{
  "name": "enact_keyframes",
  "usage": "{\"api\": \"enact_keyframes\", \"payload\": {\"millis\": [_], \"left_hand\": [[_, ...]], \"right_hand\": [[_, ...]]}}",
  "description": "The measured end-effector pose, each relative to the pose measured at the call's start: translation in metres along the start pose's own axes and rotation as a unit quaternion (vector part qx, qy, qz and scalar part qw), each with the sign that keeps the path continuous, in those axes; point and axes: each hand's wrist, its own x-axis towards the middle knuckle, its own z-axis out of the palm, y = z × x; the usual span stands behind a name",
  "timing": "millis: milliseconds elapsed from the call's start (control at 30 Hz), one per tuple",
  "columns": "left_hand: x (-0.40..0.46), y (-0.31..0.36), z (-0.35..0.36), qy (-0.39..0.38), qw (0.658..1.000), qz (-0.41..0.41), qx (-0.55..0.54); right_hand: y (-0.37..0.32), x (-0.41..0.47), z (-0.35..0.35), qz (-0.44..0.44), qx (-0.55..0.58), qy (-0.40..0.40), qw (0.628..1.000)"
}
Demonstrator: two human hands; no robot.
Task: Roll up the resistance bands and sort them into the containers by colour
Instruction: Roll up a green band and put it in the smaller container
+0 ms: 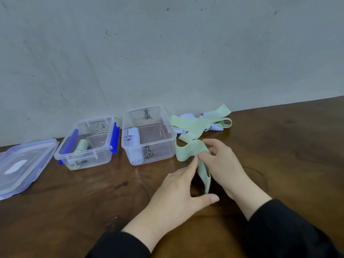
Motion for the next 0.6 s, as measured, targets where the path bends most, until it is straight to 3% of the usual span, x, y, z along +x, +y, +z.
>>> {"api": "enact_keyframes", "payload": {"millis": [133, 333, 467, 600], "left_hand": [[0.004, -0.005, 0.005, 0.107, 0.993, -0.012, -0.04], [0.003, -0.003, -0.004, 0.24, 0.969, 0.043, -0.036], [0.011, 0.012, -0.034, 0.281, 0.953, 0.094, -0.067], [0.021, 0.04, -0.082, 0.289, 0.947, 0.109, -0.083]], "right_hand": [[-0.004, -0.001, 0.002, 0.005, 0.071, 0.044, 0.997], [-0.008, -0.006, 0.008, -0.022, 0.147, 0.019, 0.989], [-0.016, -0.011, 0.003, -0.156, 0.01, 0.018, 0.988], [-0.019, -0.017, 0.005, -0.222, -0.027, -0.007, 0.975]]}}
